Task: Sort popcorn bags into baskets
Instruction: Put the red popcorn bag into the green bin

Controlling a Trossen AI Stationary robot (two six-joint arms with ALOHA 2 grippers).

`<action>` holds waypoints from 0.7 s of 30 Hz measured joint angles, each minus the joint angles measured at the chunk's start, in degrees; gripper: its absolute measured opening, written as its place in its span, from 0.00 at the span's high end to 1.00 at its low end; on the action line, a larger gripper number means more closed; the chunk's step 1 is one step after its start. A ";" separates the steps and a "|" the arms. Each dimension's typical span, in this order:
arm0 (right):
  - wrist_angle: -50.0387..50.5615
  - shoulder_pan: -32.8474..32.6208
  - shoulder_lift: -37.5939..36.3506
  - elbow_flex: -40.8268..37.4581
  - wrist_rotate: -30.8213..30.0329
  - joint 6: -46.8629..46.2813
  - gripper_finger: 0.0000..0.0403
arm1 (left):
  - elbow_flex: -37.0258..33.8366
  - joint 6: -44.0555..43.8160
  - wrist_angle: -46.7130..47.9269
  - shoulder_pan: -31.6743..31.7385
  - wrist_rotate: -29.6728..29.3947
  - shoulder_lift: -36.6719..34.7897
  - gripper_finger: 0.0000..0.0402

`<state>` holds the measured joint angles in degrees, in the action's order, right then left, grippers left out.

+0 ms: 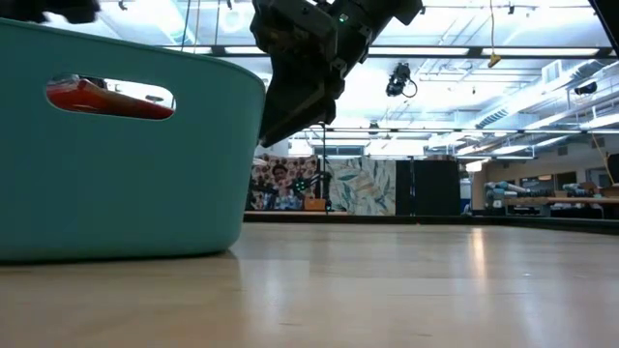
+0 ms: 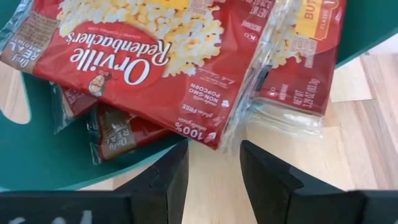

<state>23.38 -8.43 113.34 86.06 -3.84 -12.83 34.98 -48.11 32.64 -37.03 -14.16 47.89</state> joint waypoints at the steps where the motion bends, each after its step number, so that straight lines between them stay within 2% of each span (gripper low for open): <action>1: -0.02 0.00 0.00 0.00 0.00 0.12 0.63 | 0.00 -1.28 0.30 -0.97 1.49 -0.01 0.59; 7: -0.09 -0.01 0.00 0.00 0.02 0.63 0.63 | 0.00 -7.46 0.29 -7.18 3.90 0.07 0.59; 12: -0.15 -0.02 0.00 0.00 0.02 0.62 0.63 | 0.07 -12.82 3.19 -10.87 3.04 0.59 0.59; 18: 0.77 0.00 -0.04 0.00 0.00 0.87 0.63 | 0.02 -21.02 20.34 -10.91 -7.64 3.34 0.59; 21: 2.11 0.15 -0.04 0.00 -0.02 1.01 0.63 | 0.02 -23.58 24.51 -10.01 -12.09 4.52 0.59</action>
<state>25.48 -8.27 113.30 86.06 -3.86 -11.82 35.00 -71.69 57.14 -47.05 -26.25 52.41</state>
